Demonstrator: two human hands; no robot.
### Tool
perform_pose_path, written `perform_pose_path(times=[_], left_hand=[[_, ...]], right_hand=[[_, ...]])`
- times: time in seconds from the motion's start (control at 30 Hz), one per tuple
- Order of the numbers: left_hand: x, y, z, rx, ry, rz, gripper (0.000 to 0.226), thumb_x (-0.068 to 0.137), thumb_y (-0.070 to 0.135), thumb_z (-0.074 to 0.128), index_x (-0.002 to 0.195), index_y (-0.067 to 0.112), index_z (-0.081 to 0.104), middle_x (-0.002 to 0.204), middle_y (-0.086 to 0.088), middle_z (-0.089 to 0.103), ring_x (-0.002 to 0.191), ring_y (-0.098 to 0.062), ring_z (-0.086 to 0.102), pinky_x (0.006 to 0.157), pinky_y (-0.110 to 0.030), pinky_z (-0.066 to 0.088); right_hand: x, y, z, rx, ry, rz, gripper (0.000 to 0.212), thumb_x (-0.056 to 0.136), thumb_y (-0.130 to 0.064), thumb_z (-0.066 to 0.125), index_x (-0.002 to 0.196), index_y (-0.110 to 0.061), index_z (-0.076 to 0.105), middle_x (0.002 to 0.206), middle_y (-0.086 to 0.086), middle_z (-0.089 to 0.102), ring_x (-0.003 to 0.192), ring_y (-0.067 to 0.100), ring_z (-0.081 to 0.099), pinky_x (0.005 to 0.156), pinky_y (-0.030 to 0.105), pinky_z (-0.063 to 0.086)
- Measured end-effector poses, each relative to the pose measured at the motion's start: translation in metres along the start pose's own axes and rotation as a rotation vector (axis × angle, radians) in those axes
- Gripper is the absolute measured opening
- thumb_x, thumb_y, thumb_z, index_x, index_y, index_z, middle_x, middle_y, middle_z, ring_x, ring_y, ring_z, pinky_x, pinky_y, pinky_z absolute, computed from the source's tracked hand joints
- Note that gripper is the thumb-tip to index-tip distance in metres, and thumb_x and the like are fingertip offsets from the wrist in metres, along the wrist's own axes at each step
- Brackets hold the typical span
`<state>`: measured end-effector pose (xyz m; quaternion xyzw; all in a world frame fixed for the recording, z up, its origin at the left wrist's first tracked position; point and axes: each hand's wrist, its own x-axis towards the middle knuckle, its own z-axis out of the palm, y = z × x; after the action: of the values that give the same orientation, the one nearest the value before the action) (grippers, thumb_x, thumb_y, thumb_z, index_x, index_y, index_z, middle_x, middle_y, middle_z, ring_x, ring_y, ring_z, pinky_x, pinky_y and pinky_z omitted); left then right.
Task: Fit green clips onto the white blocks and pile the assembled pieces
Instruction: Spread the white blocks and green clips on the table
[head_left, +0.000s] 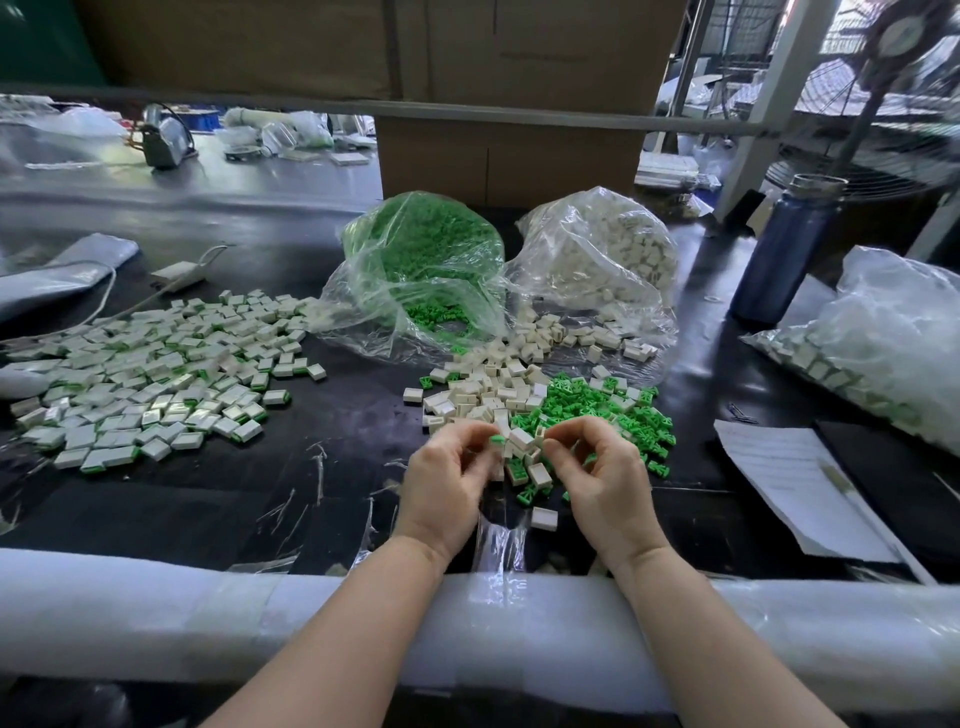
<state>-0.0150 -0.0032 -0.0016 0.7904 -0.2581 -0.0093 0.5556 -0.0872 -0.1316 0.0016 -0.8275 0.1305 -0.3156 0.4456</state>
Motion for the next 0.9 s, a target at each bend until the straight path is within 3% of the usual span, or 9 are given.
perform_pose_path(times=[0.07, 0.13, 0.23, 0.37, 0.43, 0.53, 0.67, 0.77, 0.9], left_hand=[[0.002, -0.003, -0.003, 0.106, 0.186, 0.009, 0.021, 0.086, 0.005, 0.060, 0.105, 0.011, 0.065, 0.094, -0.005, 0.066, 0.084, -0.017, 0.063, 0.082, -0.026, 0.053], [0.004, -0.005, -0.007, 0.205, 0.351, 0.007, 0.022, 0.087, 0.003, 0.058, 0.106, 0.008, 0.067, 0.098, -0.008, 0.063, 0.083, -0.016, 0.058, 0.080, -0.016, 0.045], [0.007, -0.009, -0.010, 0.250, 0.439, -0.109, 0.025, 0.090, 0.000, 0.051, 0.109, 0.006, 0.065, 0.109, -0.009, 0.052, 0.086, -0.018, 0.053, 0.081, -0.013, 0.035], [0.010, -0.014, -0.010, 0.290, 0.385, -0.261, 0.029, 0.091, -0.001, 0.046, 0.117, -0.002, 0.059, 0.123, -0.015, 0.042, 0.109, -0.030, 0.048, 0.095, -0.022, 0.033], [0.010, -0.013, -0.010, 0.340, 0.344, -0.296, 0.031, 0.091, -0.001, 0.045, 0.120, -0.004, 0.057, 0.127, -0.016, 0.039, 0.113, -0.031, 0.044, 0.098, -0.025, 0.033], [0.009, -0.012, -0.008, 0.409, 0.284, -0.321, 0.032, 0.090, -0.001, 0.044, 0.121, -0.004, 0.055, 0.133, -0.015, 0.036, 0.117, -0.032, 0.039, 0.099, -0.026, 0.029], [0.008, -0.011, -0.007, 0.513, 0.220, -0.321, 0.036, 0.091, 0.005, 0.044, 0.126, 0.003, 0.052, 0.141, -0.012, 0.029, 0.125, -0.031, 0.027, 0.104, -0.028, 0.023], [0.005, -0.008, -0.007, 0.524, 0.262, -0.243, 0.038, 0.090, 0.017, 0.055, 0.127, 0.014, 0.054, 0.137, -0.007, 0.034, 0.126, -0.026, 0.026, 0.103, -0.038, 0.027], [0.002, -0.005, -0.002, 0.504, 0.171, 0.007, 0.035, 0.086, 0.021, 0.060, 0.121, 0.020, 0.060, 0.124, -0.004, 0.040, 0.116, -0.020, 0.033, 0.102, -0.031, 0.026]], right_hand=[[0.000, 0.002, -0.001, -0.033, 0.033, 0.010, 0.017, 0.082, -0.007, 0.068, 0.079, -0.022, 0.061, 0.079, -0.006, 0.061, 0.074, 0.010, 0.056, 0.067, 0.016, 0.046], [0.000, 0.002, 0.000, -0.080, 0.018, 0.000, 0.020, 0.080, -0.004, 0.069, 0.075, -0.022, 0.060, 0.076, -0.009, 0.059, 0.071, 0.009, 0.054, 0.067, 0.020, 0.046], [-0.001, 0.003, 0.002, -0.146, -0.021, -0.016, 0.016, 0.079, -0.003, 0.069, 0.074, -0.016, 0.062, 0.075, -0.008, 0.059, 0.071, 0.010, 0.052, 0.070, 0.026, 0.046], [-0.002, 0.003, 0.001, -0.232, -0.102, -0.030, 0.009, 0.079, -0.008, 0.070, 0.076, -0.015, 0.065, 0.079, -0.007, 0.062, 0.080, 0.013, 0.056, 0.081, 0.032, 0.046], [-0.004, 0.003, 0.002, -0.312, -0.161, -0.038, 0.009, 0.079, -0.013, 0.068, 0.077, -0.020, 0.064, 0.081, -0.010, 0.060, 0.085, 0.011, 0.055, 0.088, 0.030, 0.039], [-0.005, 0.001, 0.004, -0.452, -0.254, -0.019, 0.013, 0.079, -0.019, 0.061, 0.074, -0.029, 0.054, 0.084, -0.013, 0.055, 0.090, 0.009, 0.049, 0.084, 0.026, 0.024], [-0.005, 0.002, 0.006, -0.573, -0.312, -0.023, 0.009, 0.077, -0.030, 0.057, 0.077, -0.030, 0.049, 0.086, -0.013, 0.045, 0.091, 0.009, 0.042, 0.080, 0.027, 0.019], [-0.006, 0.003, 0.008, -0.626, -0.314, -0.064, 0.011, 0.077, -0.037, 0.057, 0.080, -0.031, 0.047, 0.086, -0.013, 0.041, 0.089, 0.008, 0.037, 0.081, 0.027, 0.019], [-0.006, 0.002, 0.009, -0.659, -0.296, -0.092, 0.010, 0.076, -0.038, 0.056, 0.080, -0.032, 0.048, 0.086, -0.015, 0.040, 0.089, 0.009, 0.038, 0.077, 0.027, 0.016]])
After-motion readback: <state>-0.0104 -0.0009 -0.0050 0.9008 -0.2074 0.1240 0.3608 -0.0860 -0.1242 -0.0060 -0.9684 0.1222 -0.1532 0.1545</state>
